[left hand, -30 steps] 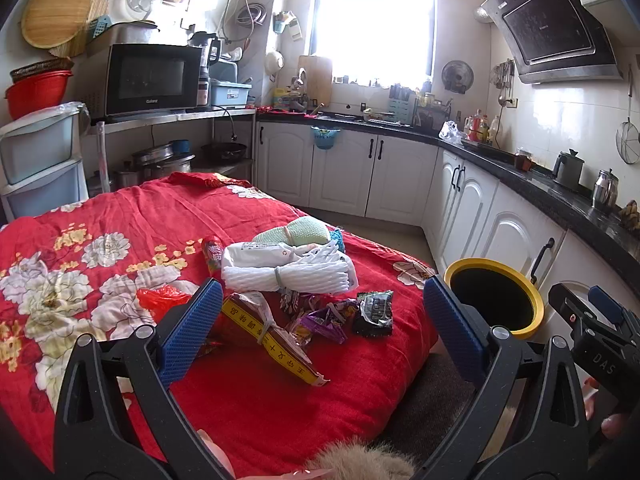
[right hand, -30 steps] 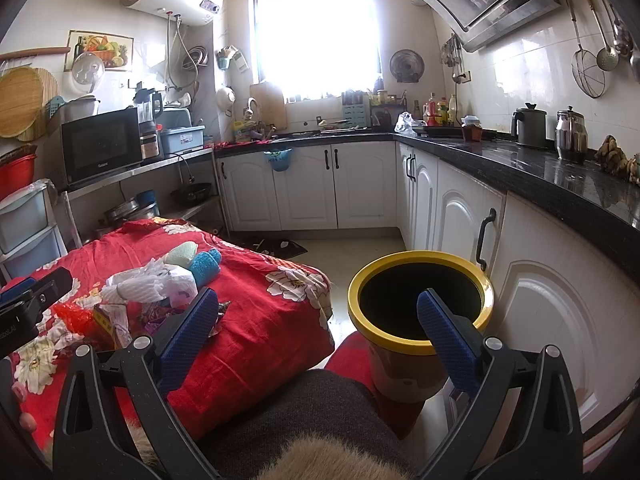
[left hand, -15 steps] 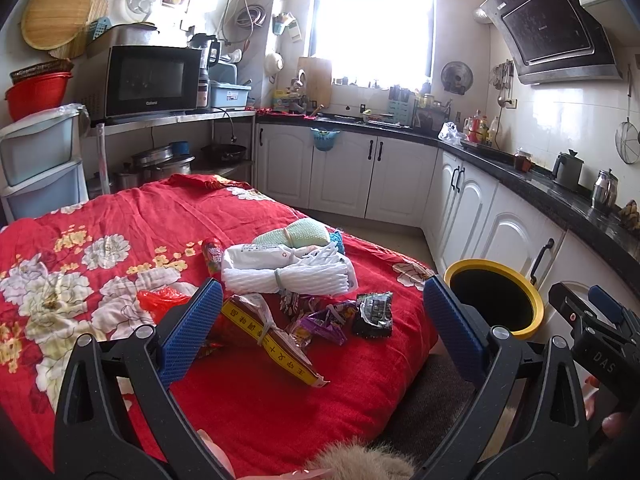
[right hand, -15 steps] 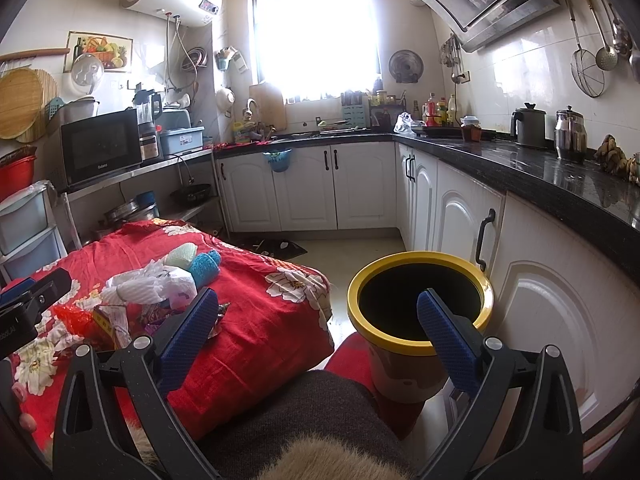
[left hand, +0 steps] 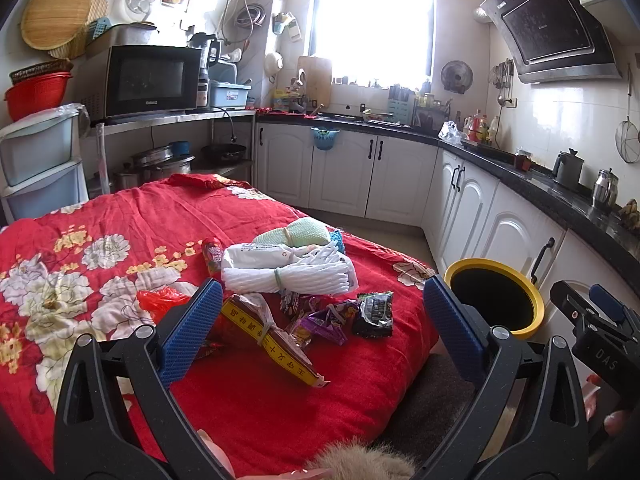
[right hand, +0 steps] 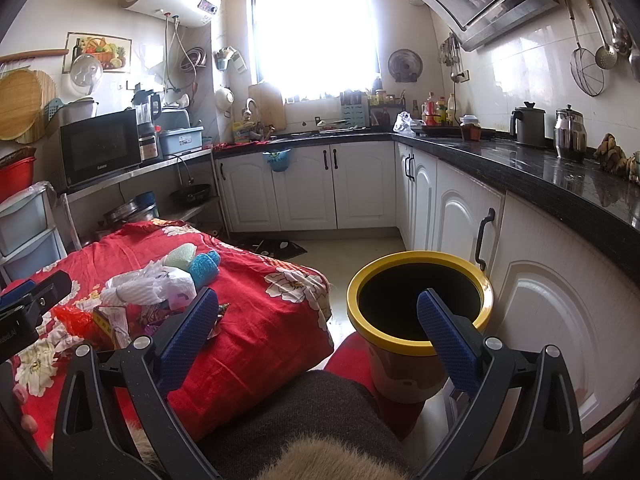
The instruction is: Collect trash
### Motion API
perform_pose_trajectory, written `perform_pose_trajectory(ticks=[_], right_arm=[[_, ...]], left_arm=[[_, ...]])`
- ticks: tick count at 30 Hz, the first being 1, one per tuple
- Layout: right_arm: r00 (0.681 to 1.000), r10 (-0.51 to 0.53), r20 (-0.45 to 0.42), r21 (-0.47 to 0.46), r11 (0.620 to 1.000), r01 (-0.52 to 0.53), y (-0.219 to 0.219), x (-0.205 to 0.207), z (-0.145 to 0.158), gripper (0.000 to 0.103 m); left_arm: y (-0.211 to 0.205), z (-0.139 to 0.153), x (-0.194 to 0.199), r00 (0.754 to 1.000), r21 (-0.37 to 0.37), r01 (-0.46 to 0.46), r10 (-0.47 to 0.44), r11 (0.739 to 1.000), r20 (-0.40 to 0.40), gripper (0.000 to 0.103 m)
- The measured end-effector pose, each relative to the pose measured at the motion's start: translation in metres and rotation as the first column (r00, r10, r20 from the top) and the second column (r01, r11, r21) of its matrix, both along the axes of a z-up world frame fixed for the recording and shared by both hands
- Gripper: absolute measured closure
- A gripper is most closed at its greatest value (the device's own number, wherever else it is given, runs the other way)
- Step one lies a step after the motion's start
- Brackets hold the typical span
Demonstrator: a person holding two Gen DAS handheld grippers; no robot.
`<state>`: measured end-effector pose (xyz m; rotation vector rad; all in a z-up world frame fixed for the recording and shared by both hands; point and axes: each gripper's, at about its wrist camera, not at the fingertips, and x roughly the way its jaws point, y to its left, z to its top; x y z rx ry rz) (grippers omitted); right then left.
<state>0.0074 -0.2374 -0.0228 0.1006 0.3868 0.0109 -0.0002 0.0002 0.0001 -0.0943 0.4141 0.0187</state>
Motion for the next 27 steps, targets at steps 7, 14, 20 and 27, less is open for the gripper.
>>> perform_pose_trajectory(ticks=[7, 14, 20, 27], right_arm=[[1.000, 0.003, 0.001, -0.001, 1.000, -0.003, 0.000, 0.000, 0.000, 0.006], [1.000, 0.004, 0.003, -0.003, 1.000, -0.004, -0.001, 0.000, 0.000, 0.006], [1.000, 0.025, 0.006, -0.013, 1.000, -0.025, 0.004, -0.002, 0.007, 0.006], [0.995, 0.094, 0.007, -0.017, 0.995, -0.094, 0.017, 0.004, 0.012, 0.006]], left_arm=[[0.000, 0.000, 0.000, 1.000, 0.000, 0.000, 0.000, 1.000, 0.001, 0.011], [0.000, 0.000, 0.000, 1.000, -0.001, 0.000, 0.000, 1.000, 0.000, 0.011], [0.004, 0.001, 0.002, 1.000, -0.013, -0.009, 0.009, 1.000, -0.005, 0.011], [0.024, 0.007, 0.003, 0.997, -0.041, -0.072, 0.072, 0.997, -0.006, 0.011]])
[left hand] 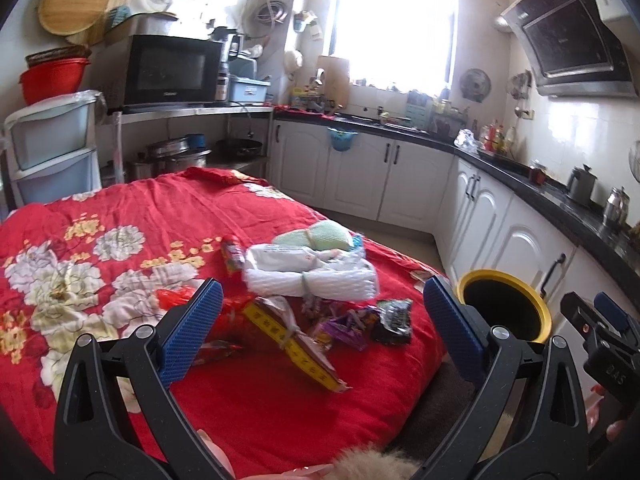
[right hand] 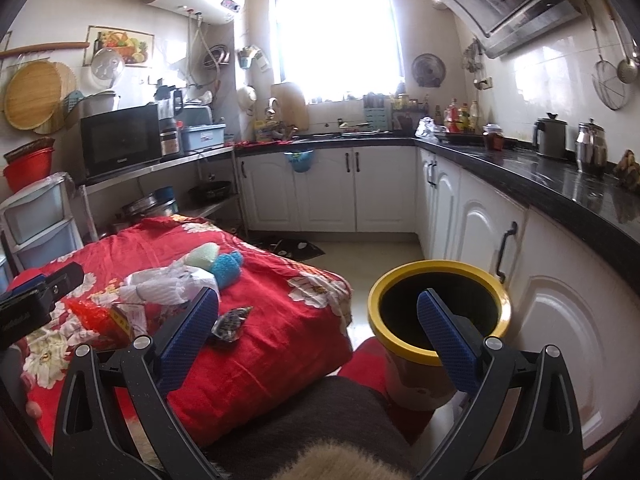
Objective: Collect trash
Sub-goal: 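Grasp the red-white wrapper with the left tool while the right tool grasps the yellow packet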
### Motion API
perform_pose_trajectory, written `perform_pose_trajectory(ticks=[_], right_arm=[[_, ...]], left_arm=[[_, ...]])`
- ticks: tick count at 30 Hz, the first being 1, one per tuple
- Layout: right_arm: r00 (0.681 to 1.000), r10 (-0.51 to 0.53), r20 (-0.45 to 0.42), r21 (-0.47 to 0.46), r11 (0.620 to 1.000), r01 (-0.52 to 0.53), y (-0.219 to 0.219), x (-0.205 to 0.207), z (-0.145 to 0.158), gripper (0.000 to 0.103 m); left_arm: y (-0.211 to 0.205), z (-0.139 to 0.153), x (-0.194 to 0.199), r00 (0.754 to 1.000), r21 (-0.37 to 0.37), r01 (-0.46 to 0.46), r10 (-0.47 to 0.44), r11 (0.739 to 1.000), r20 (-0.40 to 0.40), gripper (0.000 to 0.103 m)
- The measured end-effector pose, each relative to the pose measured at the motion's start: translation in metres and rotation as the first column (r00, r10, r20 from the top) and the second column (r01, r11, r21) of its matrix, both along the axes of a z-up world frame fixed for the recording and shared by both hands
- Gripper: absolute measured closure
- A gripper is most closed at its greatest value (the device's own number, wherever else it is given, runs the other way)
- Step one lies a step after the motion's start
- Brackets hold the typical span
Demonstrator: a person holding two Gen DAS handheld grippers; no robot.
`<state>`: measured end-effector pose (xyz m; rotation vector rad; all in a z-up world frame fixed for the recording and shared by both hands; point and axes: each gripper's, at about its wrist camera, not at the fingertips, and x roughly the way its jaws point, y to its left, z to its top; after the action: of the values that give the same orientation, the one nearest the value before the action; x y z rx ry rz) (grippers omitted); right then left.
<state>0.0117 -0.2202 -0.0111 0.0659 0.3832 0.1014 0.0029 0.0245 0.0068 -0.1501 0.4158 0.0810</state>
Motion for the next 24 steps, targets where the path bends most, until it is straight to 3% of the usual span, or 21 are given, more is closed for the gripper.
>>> perform_pose_trajectory(ticks=[9, 13, 19, 24], right_arm=[[0.991, 0.135, -0.020, 0.003, 0.991, -0.135, 0.031, 0.016, 0.007, 0.006], [0.971, 0.232, -0.047, -0.004, 0.973, -0.233, 0.056, 0.026, 0.006, 0.006], [0.921, 0.372, -0.114, -0.013, 0.927, -0.376, 0.100, 0.040, 0.001, 0.006], [0.861, 0.468, -0.200, 0.005, 0.879, -0.477, 0.135, 0.054, -0.012, 0.006]], left_arm=[[0.048, 0.002, -0.004, 0.990, -0.040, -0.140, 0.140, 0.989, -0.006, 0.011], [0.067, -0.001, -0.006, 0.979, -0.036, -0.202, 0.201, 0.979, -0.027, 0.011], [0.098, -0.011, -0.006, 0.960, -0.027, -0.270, 0.267, 0.962, -0.085, 0.011], [0.119, -0.027, -0.001, 0.958, 0.010, -0.245, 0.244, 0.969, -0.148, 0.011]])
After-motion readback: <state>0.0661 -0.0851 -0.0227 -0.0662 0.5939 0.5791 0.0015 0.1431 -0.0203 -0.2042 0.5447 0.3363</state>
